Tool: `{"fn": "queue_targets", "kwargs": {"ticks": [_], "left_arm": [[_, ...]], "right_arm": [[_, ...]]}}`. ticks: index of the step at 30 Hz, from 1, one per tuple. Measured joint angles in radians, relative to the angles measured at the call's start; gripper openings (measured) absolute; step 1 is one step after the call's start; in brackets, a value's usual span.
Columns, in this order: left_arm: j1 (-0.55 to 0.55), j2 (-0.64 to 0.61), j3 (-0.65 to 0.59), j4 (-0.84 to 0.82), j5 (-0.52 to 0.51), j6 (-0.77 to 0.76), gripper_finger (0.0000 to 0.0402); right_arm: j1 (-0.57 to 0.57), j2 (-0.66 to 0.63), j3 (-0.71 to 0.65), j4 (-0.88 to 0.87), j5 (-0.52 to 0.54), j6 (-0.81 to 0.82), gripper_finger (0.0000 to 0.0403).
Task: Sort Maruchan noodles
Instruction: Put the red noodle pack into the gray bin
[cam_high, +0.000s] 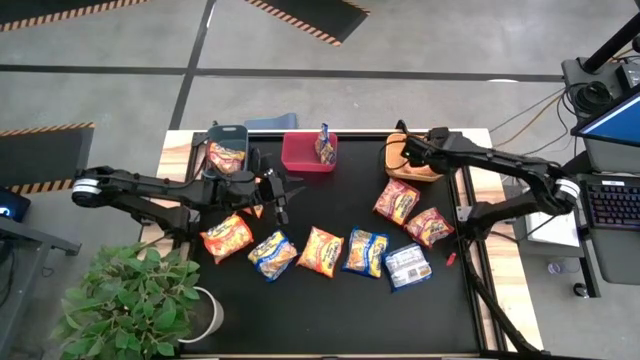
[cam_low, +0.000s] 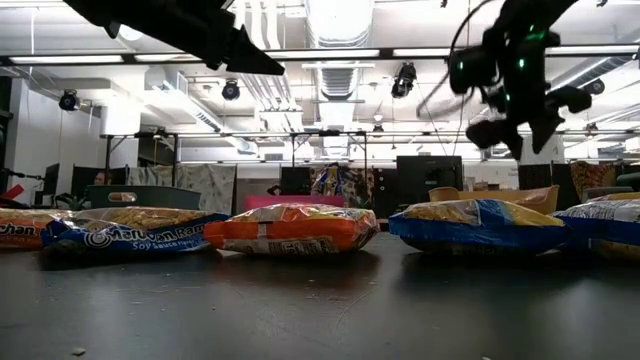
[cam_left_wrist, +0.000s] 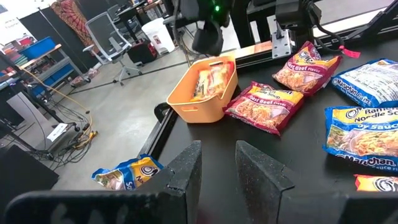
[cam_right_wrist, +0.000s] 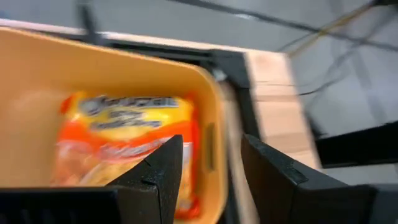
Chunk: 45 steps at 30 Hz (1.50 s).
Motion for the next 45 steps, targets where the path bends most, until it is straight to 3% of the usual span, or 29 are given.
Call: {"fn": "queue_targets", "kwargs": {"ticks": [13, 22, 28, 36, 45], "left_arm": [[0.0, 0.0, 0.0, 0.001, 0.0, -0.006, 0.0082], [0.0, 0.0, 0.0, 0.001, 0.001, -0.008, 0.0082], [0.0, 0.0, 0.0, 0.001, 0.001, -0.008, 0.0082], [0.0, 0.0, 0.0, 0.001, 0.002, -0.008, 0.0082], [0.0, 0.0, 0.0, 0.001, 0.002, -0.008, 0.0082]], "right_arm": [[0.295, -0.142, 0.053, 0.203, -0.39, -0.18, 0.0132], [0.363, -0.055, 0.041, 0.21, -0.545, -0.183, 0.0058], [0.363, 0.01, 0.041, 0.211, -0.553, -0.192, 0.0012], [0.363, 0.073, 0.04, 0.211, -0.57, -0.214, 0.0014], [0.363, 0.126, 0.04, 0.136, -0.632, -0.21, 0.0079]]}}
